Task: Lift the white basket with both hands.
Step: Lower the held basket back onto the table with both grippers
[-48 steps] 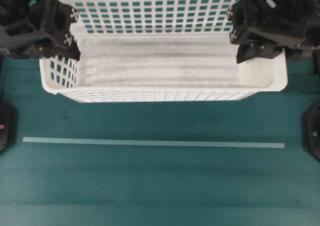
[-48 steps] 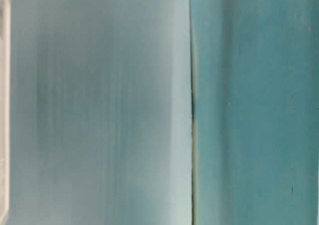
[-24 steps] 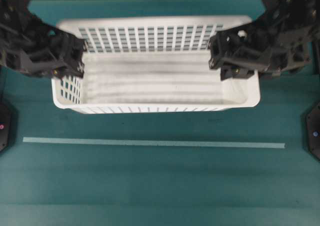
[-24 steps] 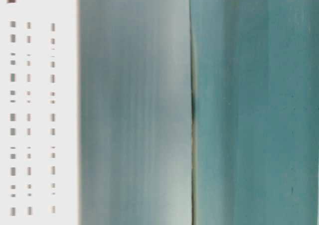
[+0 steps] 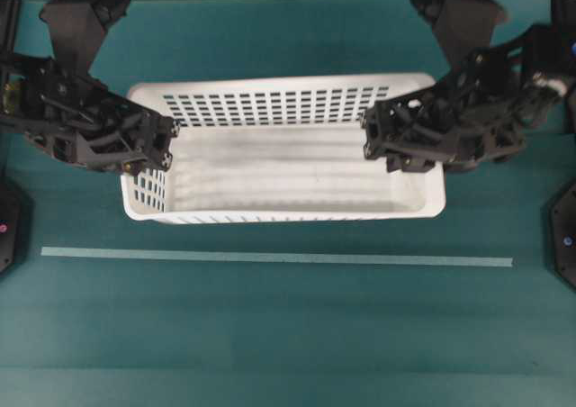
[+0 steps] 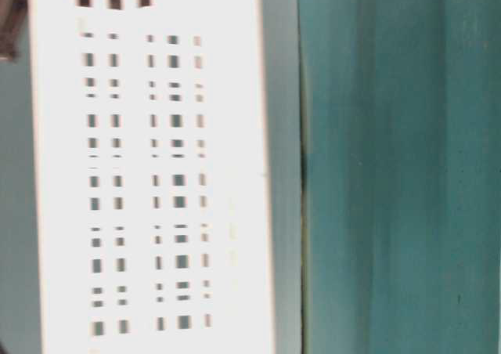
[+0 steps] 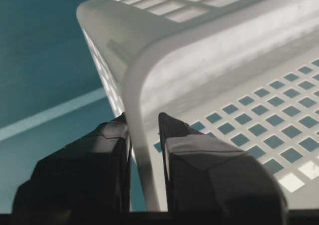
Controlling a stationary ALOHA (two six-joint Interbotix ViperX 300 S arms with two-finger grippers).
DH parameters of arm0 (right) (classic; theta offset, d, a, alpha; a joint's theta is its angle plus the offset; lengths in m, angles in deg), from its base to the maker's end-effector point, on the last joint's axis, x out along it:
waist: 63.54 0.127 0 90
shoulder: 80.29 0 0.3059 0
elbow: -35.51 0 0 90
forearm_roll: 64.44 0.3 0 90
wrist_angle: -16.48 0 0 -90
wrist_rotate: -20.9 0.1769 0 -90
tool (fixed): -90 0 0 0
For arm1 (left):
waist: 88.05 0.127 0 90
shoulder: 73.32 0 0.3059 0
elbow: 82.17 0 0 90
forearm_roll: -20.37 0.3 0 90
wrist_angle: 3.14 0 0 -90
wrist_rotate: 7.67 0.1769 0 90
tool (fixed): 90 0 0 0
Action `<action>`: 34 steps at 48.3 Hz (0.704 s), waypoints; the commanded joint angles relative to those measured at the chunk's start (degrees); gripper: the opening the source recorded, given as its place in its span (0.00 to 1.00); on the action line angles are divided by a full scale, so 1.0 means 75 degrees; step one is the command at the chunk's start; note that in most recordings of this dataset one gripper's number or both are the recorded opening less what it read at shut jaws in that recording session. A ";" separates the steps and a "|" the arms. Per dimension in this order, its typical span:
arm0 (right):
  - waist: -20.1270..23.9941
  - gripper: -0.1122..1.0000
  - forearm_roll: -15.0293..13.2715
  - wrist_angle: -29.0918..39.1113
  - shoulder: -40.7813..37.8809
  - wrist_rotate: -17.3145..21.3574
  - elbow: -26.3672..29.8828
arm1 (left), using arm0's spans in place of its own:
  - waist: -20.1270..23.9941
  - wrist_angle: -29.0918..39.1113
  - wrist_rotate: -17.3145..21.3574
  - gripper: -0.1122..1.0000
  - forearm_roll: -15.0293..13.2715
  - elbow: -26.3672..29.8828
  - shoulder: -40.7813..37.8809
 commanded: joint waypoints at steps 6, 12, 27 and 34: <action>0.0293 0.28 0.0059 -0.0832 -0.0188 -0.0234 -0.0750 | 0.0059 -0.0316 0.0164 0.19 0.0082 -0.0516 0.0035; 0.0328 0.28 0.0059 -0.1160 -0.0211 -0.0246 -0.1078 | 0.0059 -0.0539 0.0164 0.19 0.0082 -0.0844 0.0012; 0.0340 0.28 0.0094 -0.1582 -0.0457 -0.0199 -0.1453 | 0.0059 -0.1184 0.0141 0.19 0.0082 -0.1207 -0.0211; 0.0434 0.28 0.0141 -0.1723 -0.0750 0.0000 -0.1465 | 0.0059 -0.1195 0.0141 0.19 0.0082 -0.1195 -0.0527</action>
